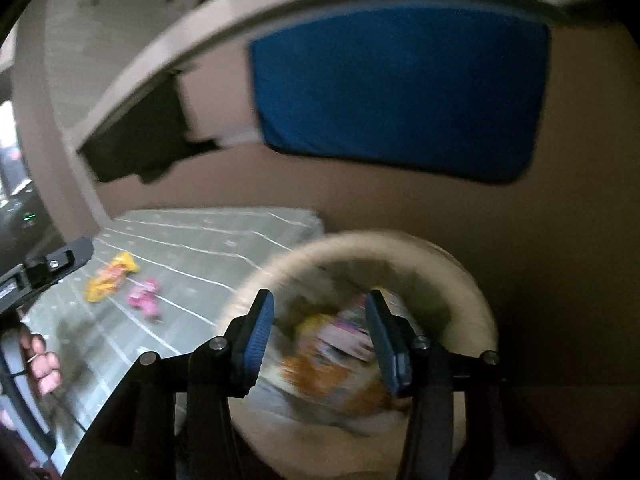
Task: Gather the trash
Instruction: 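Open both tools over the wastebasket to drop the packet and the disc, then grasp the yellow snack wrapper with the left tool while the right tool grasps the pink lollipop packet, then carry the yellow wrapper with the left tool while the right tool carries the pink packet to the wastebasket, then open the left tool to drop the wrapper while the right tool drops the pink packet into the wastebasket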
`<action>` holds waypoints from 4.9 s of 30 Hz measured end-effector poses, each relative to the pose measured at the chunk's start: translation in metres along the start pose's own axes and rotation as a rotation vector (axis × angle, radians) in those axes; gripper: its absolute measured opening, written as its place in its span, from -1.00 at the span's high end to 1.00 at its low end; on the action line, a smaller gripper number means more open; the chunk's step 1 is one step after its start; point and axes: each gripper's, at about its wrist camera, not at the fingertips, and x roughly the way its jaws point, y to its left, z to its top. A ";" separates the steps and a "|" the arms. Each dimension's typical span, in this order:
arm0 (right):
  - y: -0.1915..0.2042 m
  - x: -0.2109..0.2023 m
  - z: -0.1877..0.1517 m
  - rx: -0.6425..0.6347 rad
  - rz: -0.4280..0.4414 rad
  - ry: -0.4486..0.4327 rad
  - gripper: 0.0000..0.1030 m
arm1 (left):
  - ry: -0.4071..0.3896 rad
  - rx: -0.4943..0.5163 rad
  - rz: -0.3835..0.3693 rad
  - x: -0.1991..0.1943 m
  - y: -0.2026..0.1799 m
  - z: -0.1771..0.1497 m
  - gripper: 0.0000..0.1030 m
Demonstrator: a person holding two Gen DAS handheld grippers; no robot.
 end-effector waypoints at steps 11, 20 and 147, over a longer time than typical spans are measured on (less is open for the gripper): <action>0.126 0.025 0.004 -0.205 0.253 -0.038 0.12 | -0.015 -0.126 0.225 -0.034 0.132 0.008 -0.10; 0.198 0.091 -0.009 -0.396 0.321 0.097 0.12 | 0.046 -0.163 0.154 -0.024 0.177 -0.010 -0.10; -0.076 0.022 -0.021 0.158 -0.103 0.012 0.05 | 0.289 0.122 -0.272 0.130 -0.101 -0.039 0.26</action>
